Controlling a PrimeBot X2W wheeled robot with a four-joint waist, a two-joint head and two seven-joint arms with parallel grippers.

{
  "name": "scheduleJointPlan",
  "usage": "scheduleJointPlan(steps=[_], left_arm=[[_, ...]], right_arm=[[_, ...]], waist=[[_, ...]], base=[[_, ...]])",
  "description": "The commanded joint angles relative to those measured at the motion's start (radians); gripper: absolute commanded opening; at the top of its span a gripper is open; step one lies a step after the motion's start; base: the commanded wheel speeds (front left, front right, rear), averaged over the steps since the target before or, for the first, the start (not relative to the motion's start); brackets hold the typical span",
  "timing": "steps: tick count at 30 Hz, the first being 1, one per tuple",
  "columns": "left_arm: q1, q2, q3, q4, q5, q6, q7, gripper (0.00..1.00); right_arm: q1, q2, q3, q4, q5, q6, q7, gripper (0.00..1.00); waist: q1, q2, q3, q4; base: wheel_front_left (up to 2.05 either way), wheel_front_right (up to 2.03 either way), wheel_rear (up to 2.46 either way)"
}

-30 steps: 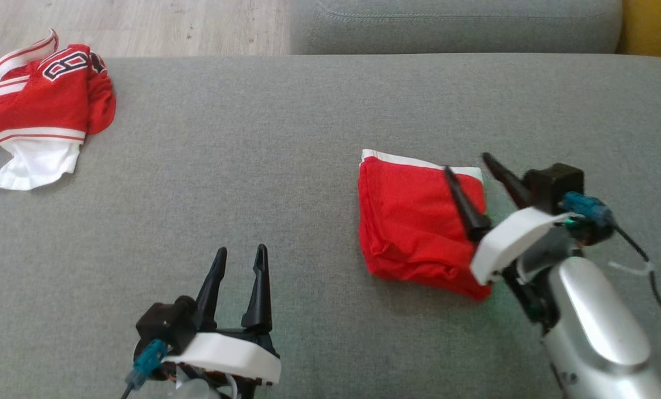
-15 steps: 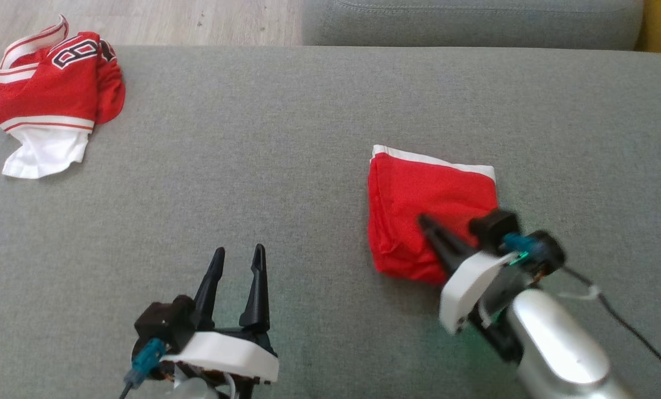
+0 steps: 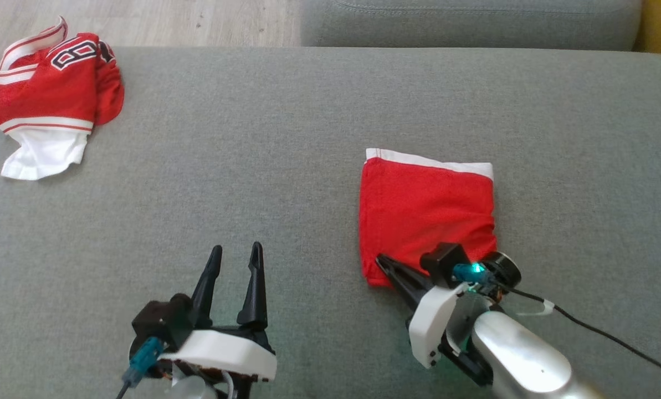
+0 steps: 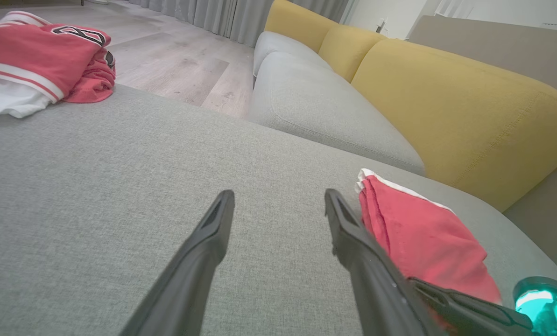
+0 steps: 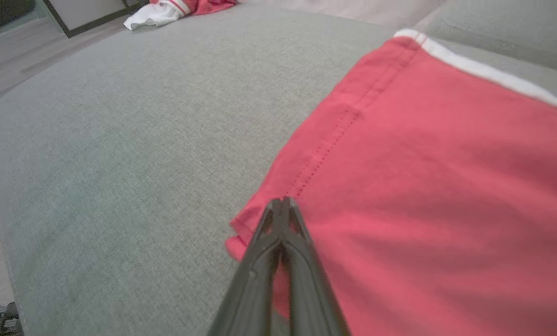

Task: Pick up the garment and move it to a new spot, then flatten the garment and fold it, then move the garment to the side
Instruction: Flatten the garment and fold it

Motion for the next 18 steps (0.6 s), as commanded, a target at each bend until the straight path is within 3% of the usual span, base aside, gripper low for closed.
scheduleJointPlan(steps=[1, 2, 3, 4, 5, 6, 7, 12, 18], left_arm=[[-0.032, 0.019, 0.046, -0.028, -0.001, 0.005, -0.014, 1.00], [-0.031, 0.020, 0.047, -0.028, -0.001, 0.006, -0.014, 1.00], [-0.031, 0.021, 0.048, -0.028, -0.002, 0.006, -0.015, 1.00], [-0.030, 0.022, 0.050, -0.027, -0.002, 0.006, -0.015, 1.00], [-0.029, 0.022, 0.052, -0.027, -0.003, 0.007, -0.015, 1.00], [-0.029, 0.024, 0.053, -0.026, -0.003, 0.007, -0.015, 1.00], [-0.028, 0.025, 0.055, -0.026, -0.003, 0.007, -0.016, 1.00], [-0.033, 0.037, 0.056, -0.023, 0.012, 0.012, -0.017, 1.00], [-0.037, 0.051, 0.047, -0.015, 0.040, 0.028, -0.017, 1.00]], right_arm=[[-0.041, 0.007, 0.025, -0.022, 0.002, -0.001, -0.032, 0.00], [-0.049, 0.004, 0.030, -0.023, -0.001, -0.001, -0.046, 0.00], [-0.055, 0.001, 0.031, -0.025, -0.005, -0.001, -0.060, 0.09], [-0.060, 0.001, 0.026, -0.028, -0.006, -0.001, -0.075, 0.32], [-0.063, 0.001, 0.018, -0.033, -0.006, -0.001, -0.089, 0.49], [-0.065, 0.001, 0.008, -0.039, -0.007, -0.001, -0.103, 0.94], [-0.066, 0.002, -0.006, -0.046, -0.010, -0.001, -0.116, 1.00], [-0.045, 0.014, -0.132, -0.089, -0.037, -0.001, -0.162, 1.00], [0.044, 0.057, -0.353, -0.159, -0.105, -0.001, -0.181, 1.00]], waist=[[0.0000, -0.0001, -0.001, -0.005], [0.0000, -0.0001, -0.002, -0.007], [0.0000, -0.0001, -0.003, -0.010], [0.0000, -0.0001, -0.005, -0.013], [0.0000, -0.0001, -0.007, -0.016], [0.0000, -0.0001, -0.010, -0.019], [0.0000, -0.0001, -0.013, -0.022], [0.0000, -0.0001, -0.034, -0.037], [0.0000, -0.0001, -0.064, -0.052]], base=[[0.00, 0.00, 0.00], [0.00, 0.00, 0.00], [0.00, 0.00, 0.00], [0.00, 0.00, 0.00], [0.00, 0.00, 0.00], [0.00, 0.00, 0.00], [0.00, 0.00, 0.00], [0.00, 0.00, 0.00], [0.00, 0.00, 0.00]])
